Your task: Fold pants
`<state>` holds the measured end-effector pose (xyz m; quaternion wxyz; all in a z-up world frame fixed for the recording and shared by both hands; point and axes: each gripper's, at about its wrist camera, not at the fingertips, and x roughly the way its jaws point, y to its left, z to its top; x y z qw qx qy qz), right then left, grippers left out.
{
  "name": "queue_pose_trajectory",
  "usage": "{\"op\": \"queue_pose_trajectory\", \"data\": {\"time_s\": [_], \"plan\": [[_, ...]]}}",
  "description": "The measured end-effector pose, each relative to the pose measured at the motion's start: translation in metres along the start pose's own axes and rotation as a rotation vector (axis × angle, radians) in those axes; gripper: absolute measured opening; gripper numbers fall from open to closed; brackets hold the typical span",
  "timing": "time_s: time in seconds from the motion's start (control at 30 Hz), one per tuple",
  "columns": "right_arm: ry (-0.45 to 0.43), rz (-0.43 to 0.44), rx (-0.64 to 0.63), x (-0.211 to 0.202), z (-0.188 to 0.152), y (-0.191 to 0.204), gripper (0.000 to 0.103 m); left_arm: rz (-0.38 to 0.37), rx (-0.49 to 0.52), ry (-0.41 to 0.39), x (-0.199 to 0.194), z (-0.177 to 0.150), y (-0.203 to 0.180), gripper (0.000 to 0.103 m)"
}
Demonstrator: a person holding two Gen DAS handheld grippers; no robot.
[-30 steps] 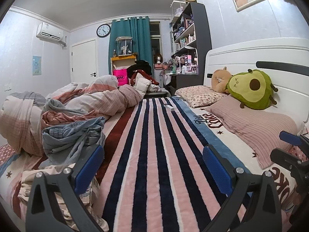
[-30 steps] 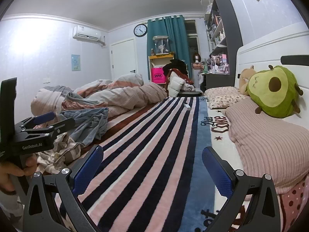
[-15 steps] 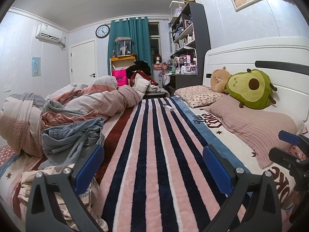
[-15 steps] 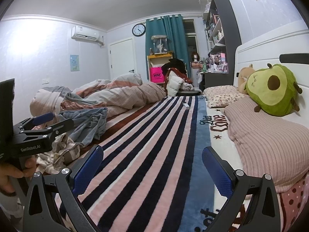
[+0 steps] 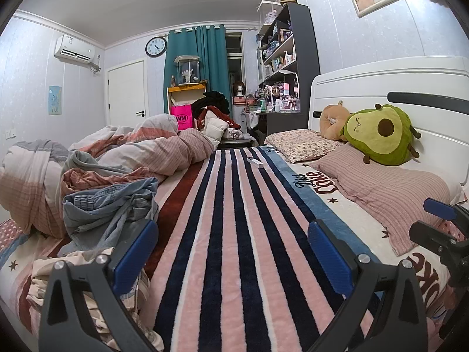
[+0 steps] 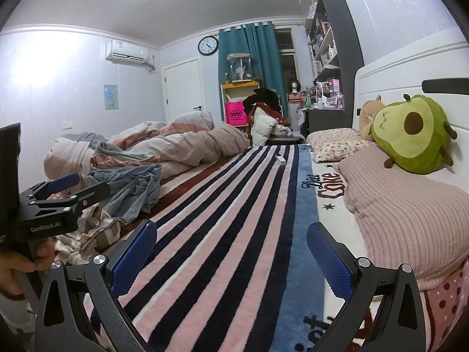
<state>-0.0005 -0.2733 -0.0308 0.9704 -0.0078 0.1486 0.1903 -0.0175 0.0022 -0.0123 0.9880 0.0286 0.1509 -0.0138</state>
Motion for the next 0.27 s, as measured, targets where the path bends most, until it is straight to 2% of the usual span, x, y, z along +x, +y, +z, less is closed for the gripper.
{"op": "queue_pose_trajectory", "data": {"time_s": [0.27], "plan": [[0.000, 0.001, 0.002, 0.0000, 0.0000, -0.0011, 0.102, -0.005, 0.002, 0.009, 0.0005, -0.0010, -0.0011, 0.101]]}}
